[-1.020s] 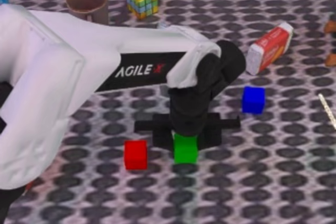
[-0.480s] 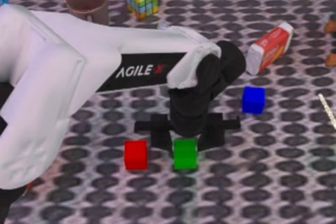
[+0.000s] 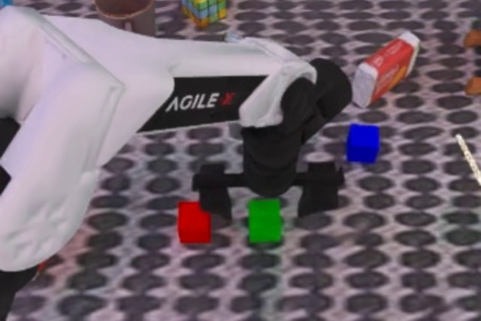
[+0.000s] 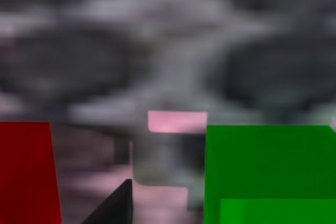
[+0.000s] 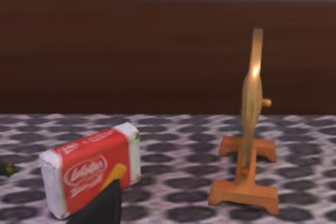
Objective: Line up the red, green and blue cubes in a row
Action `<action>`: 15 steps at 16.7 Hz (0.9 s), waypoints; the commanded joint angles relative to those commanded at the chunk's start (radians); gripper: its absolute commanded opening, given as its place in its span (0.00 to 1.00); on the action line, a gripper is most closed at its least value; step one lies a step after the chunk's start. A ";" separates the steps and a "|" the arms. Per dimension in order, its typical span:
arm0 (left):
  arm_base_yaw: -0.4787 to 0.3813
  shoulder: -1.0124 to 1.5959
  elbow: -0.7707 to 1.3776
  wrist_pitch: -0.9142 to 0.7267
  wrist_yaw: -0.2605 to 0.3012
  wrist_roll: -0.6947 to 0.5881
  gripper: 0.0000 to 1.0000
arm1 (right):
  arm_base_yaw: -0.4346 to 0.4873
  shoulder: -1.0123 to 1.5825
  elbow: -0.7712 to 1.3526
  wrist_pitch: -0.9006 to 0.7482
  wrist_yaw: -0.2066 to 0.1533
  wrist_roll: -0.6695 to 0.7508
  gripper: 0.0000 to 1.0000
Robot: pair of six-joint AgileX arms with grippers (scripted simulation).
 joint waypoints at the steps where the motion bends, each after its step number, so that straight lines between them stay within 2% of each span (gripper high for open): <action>1: 0.000 0.000 0.000 0.000 0.000 0.000 1.00 | 0.000 0.000 0.000 0.000 0.000 0.000 1.00; 6: 0.002 -0.004 0.016 -0.018 0.000 -0.003 1.00 | 0.000 0.000 0.000 0.000 0.000 0.000 1.00; 12: 0.011 -0.066 0.149 -0.222 -0.001 -0.008 1.00 | 0.000 0.000 0.000 0.000 0.000 0.000 1.00; 15: 0.014 -0.077 0.163 -0.239 -0.001 -0.008 1.00 | 0.000 0.000 0.000 0.000 0.000 0.000 1.00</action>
